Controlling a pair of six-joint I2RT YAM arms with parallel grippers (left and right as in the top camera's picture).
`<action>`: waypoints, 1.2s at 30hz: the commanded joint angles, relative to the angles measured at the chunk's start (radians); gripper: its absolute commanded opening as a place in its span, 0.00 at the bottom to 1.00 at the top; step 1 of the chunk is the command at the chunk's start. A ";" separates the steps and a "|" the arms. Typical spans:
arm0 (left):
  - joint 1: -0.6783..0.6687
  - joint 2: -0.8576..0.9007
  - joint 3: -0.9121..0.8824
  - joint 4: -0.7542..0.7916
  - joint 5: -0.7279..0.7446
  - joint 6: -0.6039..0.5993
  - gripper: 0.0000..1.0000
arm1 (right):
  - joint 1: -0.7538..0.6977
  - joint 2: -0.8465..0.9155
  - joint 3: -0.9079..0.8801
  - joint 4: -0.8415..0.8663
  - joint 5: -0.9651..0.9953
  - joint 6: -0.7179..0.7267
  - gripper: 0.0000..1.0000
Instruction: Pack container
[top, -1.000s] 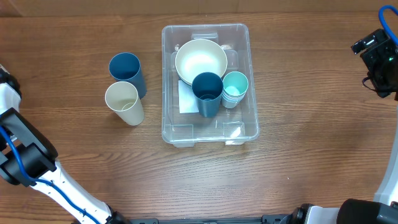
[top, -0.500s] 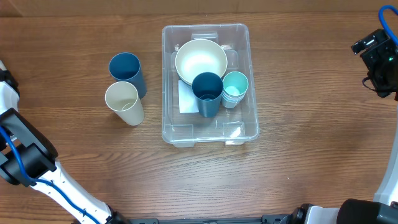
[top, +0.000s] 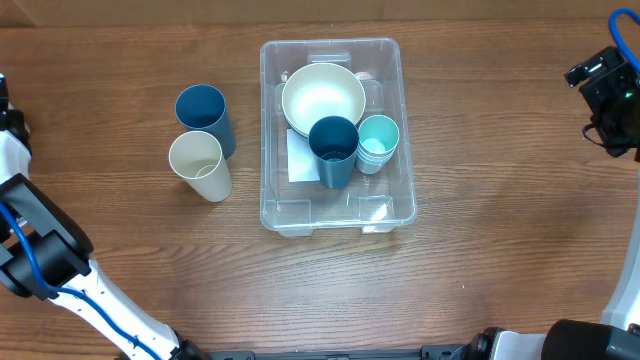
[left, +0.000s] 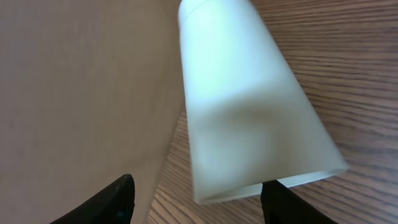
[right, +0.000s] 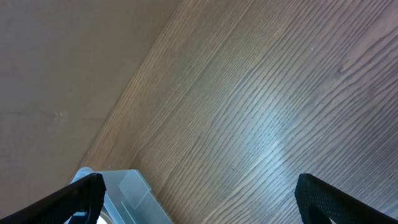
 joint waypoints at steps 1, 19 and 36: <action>-0.004 0.021 0.025 0.006 0.051 0.188 0.63 | 0.001 -0.017 0.003 0.002 -0.001 0.004 1.00; 0.000 0.057 0.025 0.116 -0.033 0.254 0.35 | 0.001 -0.017 0.003 0.002 -0.001 0.004 1.00; 0.001 0.057 0.025 0.116 -0.029 0.253 0.04 | 0.001 -0.017 0.003 0.002 -0.001 0.004 1.00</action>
